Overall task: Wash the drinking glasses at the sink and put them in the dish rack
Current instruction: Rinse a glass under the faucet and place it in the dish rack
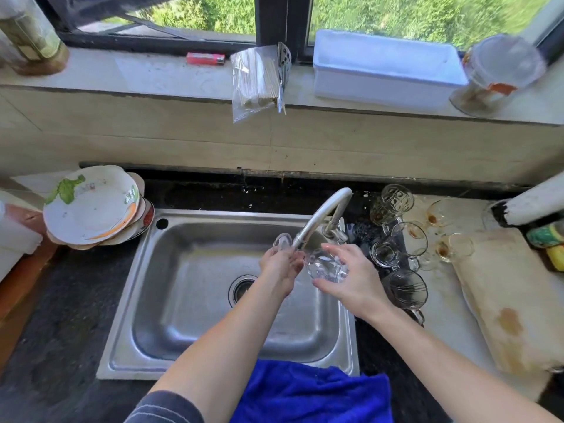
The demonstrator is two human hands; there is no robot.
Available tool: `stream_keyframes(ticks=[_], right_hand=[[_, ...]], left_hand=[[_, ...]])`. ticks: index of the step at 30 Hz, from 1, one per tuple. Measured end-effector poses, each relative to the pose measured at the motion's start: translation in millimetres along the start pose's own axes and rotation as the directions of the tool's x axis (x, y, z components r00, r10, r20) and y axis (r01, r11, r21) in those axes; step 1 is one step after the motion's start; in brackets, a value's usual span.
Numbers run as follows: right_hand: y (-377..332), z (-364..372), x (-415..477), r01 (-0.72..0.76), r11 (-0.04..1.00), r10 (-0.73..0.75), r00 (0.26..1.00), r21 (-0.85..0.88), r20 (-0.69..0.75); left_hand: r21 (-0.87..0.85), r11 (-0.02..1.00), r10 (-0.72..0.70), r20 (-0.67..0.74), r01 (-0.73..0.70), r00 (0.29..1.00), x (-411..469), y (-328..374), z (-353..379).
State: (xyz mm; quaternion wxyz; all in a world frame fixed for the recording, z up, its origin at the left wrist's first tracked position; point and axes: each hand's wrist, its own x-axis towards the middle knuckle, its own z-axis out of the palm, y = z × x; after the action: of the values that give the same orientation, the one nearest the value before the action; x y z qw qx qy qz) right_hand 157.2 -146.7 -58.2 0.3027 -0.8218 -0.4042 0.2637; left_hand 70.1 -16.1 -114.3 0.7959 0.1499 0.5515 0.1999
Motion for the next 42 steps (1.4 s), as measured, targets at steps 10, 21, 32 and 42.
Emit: stream_keyframes(ticks=[10, 21, 32, 42], right_hand=[[-1.1, 3.2, -6.5, 0.269, 0.930, -0.288, 0.957, -0.252, -0.042], [-2.4, -17.5, -7.0, 0.189, 0.978, -0.194, 0.980, 0.095, 0.051], [-8.6, -17.5, -5.2, -0.640, 0.473, 0.530, 0.756, 0.605, 0.386], [22.3, 24.3, 5.3, -0.677, -0.083, 0.618, 0.540, 0.731, 0.570]], left_hand=[[0.548, 0.808, 0.233, 0.038, -0.215, 0.972, -1.8, 2.5, -10.6], [0.456, 0.886, -0.185, 0.187, 0.081, 0.965, 2.7, 16.9, -12.1], [0.614, 0.768, 0.067, 0.206, -0.182, 0.976, 0.1, 15.1, -7.9], [0.229, 0.973, -0.155, 0.531, 0.035, 0.833, -22.6, 38.6, -16.9]])
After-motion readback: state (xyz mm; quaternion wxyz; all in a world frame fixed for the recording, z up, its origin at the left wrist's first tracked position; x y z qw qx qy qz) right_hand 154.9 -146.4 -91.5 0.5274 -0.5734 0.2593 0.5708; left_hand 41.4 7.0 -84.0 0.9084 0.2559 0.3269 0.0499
